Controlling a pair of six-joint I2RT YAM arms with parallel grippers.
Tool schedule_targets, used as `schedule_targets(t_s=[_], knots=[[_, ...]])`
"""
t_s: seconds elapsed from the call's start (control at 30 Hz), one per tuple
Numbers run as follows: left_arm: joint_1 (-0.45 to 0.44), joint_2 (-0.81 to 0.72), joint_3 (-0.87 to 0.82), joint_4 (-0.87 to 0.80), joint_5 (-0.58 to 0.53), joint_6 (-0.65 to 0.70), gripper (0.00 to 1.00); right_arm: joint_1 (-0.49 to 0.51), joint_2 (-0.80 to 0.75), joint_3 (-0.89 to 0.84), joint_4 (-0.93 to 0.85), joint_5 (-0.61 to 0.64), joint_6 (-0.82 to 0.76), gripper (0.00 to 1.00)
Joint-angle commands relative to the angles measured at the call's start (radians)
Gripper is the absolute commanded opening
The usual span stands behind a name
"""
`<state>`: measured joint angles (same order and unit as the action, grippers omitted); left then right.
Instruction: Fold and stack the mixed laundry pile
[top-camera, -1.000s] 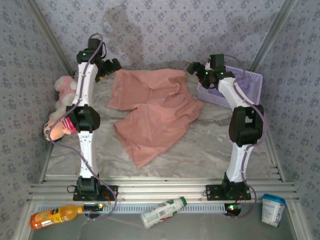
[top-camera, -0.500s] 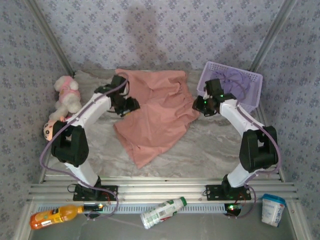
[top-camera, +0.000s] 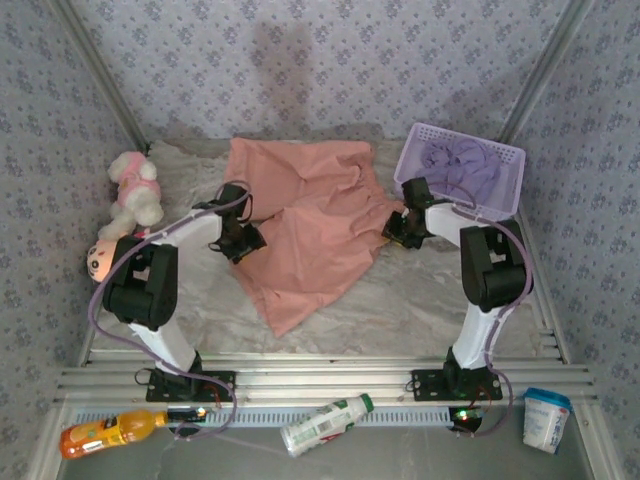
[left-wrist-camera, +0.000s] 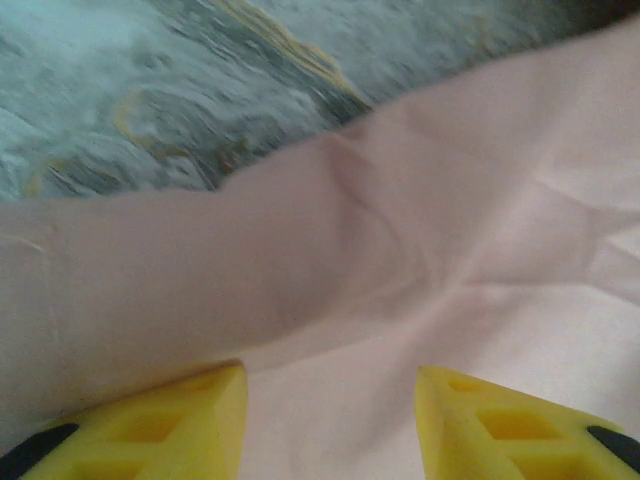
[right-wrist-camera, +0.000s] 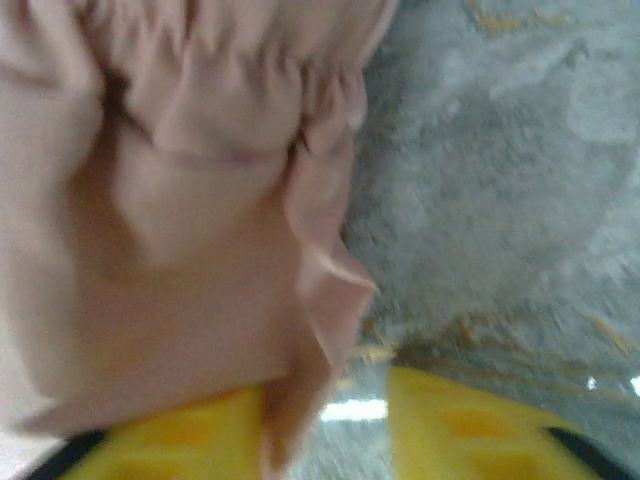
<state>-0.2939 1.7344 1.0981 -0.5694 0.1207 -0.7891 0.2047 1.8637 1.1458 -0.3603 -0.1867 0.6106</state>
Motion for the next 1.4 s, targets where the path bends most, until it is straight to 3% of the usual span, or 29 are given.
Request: schedule_targets(t_s=[0.0,0.27,0.5,0.53,0.6,0.63,0.7,0.97,1.17,1.37], knots=[[0.024,0.061,0.024,-0.013,-0.038,0.05,0.48,0.005,0.015,0.037,0.044,0.019,0.039,0.01],[0.081,0.216,0.164,-0.085,-0.109,0.149,0.47,0.038,-0.187,-0.052,-0.215,0.086,-0.043,0.0],[0.085,0.287,0.364,-0.213,-0.194,0.277,0.5,0.102,-0.339,-0.213,-0.291,0.097,0.058,0.0],[0.085,0.286,0.39,-0.243,-0.211,0.302,0.53,0.111,-0.344,-0.215,-0.291,0.081,0.063,0.05],[0.085,0.266,0.415,-0.288,-0.225,0.34,0.73,0.138,-0.358,-0.202,-0.31,0.086,0.069,0.37],[0.085,0.247,0.417,-0.308,-0.22,0.355,0.84,0.152,-0.371,-0.193,-0.33,0.109,0.071,0.47],[0.085,0.194,0.401,-0.335,-0.197,0.367,0.99,0.163,-0.4,-0.186,-0.363,0.14,0.073,0.59],[0.079,-0.068,0.201,-0.319,0.043,0.312,1.0,0.079,-0.49,-0.258,-0.309,0.165,0.06,0.8],[0.001,-0.173,0.035,-0.286,0.082,0.207,1.0,0.012,-0.405,-0.257,-0.109,0.071,0.033,0.77],[-0.066,-0.313,-0.138,-0.257,0.095,0.047,0.99,-0.008,-0.274,-0.182,0.013,0.057,0.068,0.73]])
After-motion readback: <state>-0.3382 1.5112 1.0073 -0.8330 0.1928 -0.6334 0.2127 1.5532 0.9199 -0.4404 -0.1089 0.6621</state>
